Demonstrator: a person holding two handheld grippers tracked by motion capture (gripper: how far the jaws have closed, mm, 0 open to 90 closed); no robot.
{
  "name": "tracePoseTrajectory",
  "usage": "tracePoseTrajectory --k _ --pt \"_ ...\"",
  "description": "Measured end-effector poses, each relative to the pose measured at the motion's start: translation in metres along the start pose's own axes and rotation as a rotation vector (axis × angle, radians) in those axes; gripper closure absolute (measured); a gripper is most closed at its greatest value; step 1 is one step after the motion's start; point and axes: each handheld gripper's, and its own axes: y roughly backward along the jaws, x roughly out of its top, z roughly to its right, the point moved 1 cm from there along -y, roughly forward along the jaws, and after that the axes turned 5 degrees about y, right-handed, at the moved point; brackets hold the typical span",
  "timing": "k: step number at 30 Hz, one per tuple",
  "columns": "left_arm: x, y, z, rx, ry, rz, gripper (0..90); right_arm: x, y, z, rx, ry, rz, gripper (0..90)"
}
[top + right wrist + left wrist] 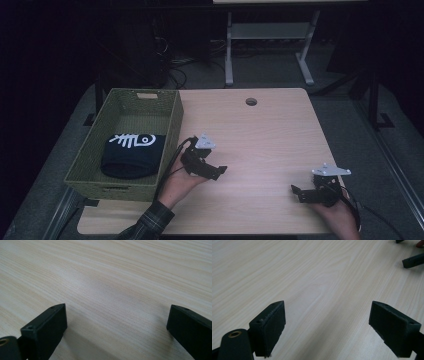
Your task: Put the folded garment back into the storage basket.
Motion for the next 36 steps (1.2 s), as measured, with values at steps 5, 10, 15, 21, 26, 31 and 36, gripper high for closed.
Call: tracePoseTrajectory --k 5,10,15,21,26,31,36 --pt "-0.012 -0.011 -0.001 0.008 -0.009 0.008 13.4 0.0 0.0 0.0 0.0 0.0 0.0 2.4" --pt "-0.027 -0.025 -0.004 0.002 -0.007 -0.016 13.1 0.0 0.0 0.0 0.007 0.007 0.001 2.4" --pt "-0.035 -0.035 -0.006 0.008 -0.009 -0.031 13.0 0.0 0.0 -0.001 0.013 0.015 0.001 2.4" --pt "-0.042 -0.042 -0.006 0.005 -0.011 -0.035 12.9 0.0 0.0 -0.001 0.015 0.016 0.001 2.4" --pt "-0.047 -0.047 -0.004 0.019 -0.038 -0.035 12.8 0.0 0.0 -0.001 0.015 0.016 0.001 2.4" --pt "-0.05 -0.048 -0.004 0.012 -0.043 0.001 12.7 0.0 0.0 -0.001 0.015 0.015 0.001 2.4" --pt "-0.051 -0.048 -0.004 0.013 -0.043 0.002 12.7 0.0 0.0 -0.001 0.015 0.015 0.001 2.4"
